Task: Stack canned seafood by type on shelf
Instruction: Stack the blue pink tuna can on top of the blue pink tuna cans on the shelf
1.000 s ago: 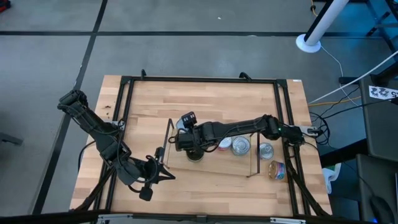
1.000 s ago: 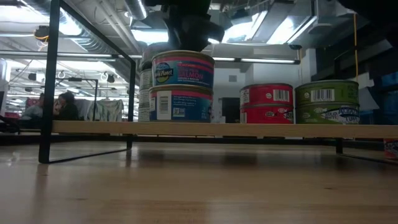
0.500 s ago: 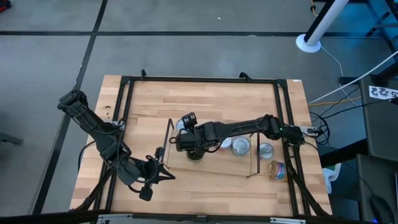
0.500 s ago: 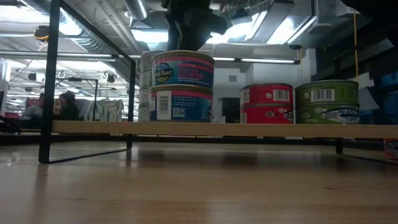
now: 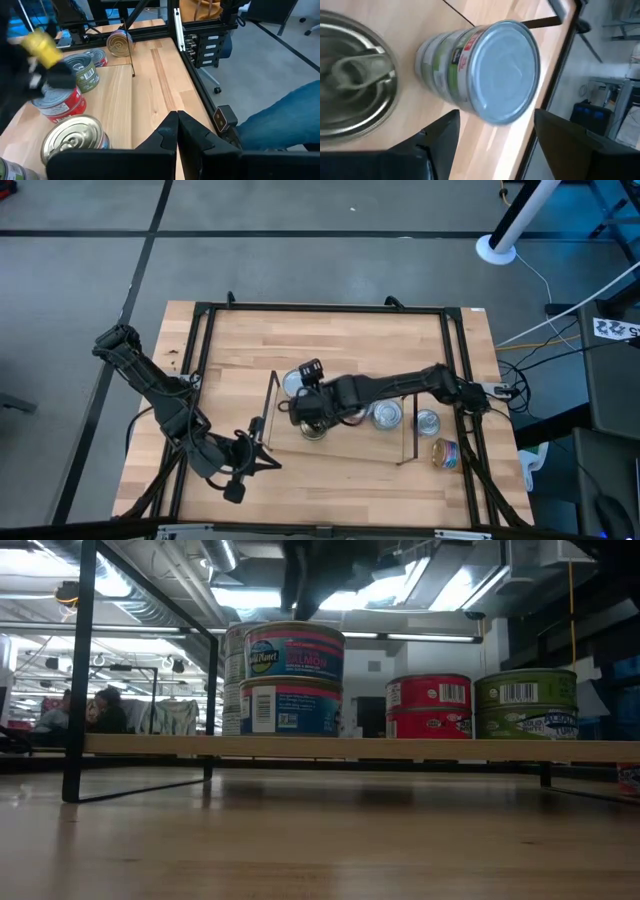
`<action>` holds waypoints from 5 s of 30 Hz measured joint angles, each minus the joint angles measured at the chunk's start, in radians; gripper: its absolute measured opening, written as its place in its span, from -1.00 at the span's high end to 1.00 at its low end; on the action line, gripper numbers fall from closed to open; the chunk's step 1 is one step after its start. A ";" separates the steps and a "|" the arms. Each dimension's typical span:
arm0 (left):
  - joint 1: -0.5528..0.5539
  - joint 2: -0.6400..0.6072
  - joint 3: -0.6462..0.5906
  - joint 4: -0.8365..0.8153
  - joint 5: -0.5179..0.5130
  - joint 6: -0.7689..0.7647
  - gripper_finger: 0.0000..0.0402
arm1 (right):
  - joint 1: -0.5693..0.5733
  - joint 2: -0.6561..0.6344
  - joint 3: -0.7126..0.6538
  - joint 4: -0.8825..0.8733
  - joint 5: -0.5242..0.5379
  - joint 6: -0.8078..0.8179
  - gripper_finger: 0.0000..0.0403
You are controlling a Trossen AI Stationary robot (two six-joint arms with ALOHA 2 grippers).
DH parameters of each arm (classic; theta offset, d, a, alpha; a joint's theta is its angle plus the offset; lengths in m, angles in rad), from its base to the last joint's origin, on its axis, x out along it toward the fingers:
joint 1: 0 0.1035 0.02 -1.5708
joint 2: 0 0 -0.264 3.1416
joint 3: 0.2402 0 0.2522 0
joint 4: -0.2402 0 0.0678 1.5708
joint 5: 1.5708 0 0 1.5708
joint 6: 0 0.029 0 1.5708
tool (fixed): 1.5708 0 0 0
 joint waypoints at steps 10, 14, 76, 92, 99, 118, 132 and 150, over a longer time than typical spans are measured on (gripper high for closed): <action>-0.004 0.000 0.000 0.006 0.000 -0.061 0.98 | 0.197 -0.109 0.000 -0.107 0.001 0.414 -0.26; -0.004 0.000 0.000 0.006 0.000 -0.058 0.98 | 0.293 -0.140 0.000 -0.209 -0.073 0.606 -0.26; -0.001 0.000 0.000 0.006 0.000 0.100 0.98 | 0.876 -0.720 -0.955 -0.229 -0.442 2.580 -0.26; -0.001 0.000 0.000 0.006 0.000 0.095 0.98 | 0.828 -0.715 -0.999 -0.249 -0.467 2.621 -0.30; -0.001 0.000 0.000 0.006 0.000 0.081 0.98 | 0.813 -0.715 -1.097 -0.198 -0.523 2.662 -0.30; -0.001 0.000 0.000 0.006 0.000 0.076 0.98 | 0.801 -0.715 -1.289 -0.057 -0.620 2.708 -0.30; -0.001 0.000 0.000 0.006 0.000 0.076 0.98 | 0.801 -0.716 -1.299 -0.073 -0.629 2.710 -0.30; -0.001 0.000 0.000 0.006 0.000 0.057 0.98 | 0.801 -0.717 -1.459 0.182 -0.635 2.672 -0.25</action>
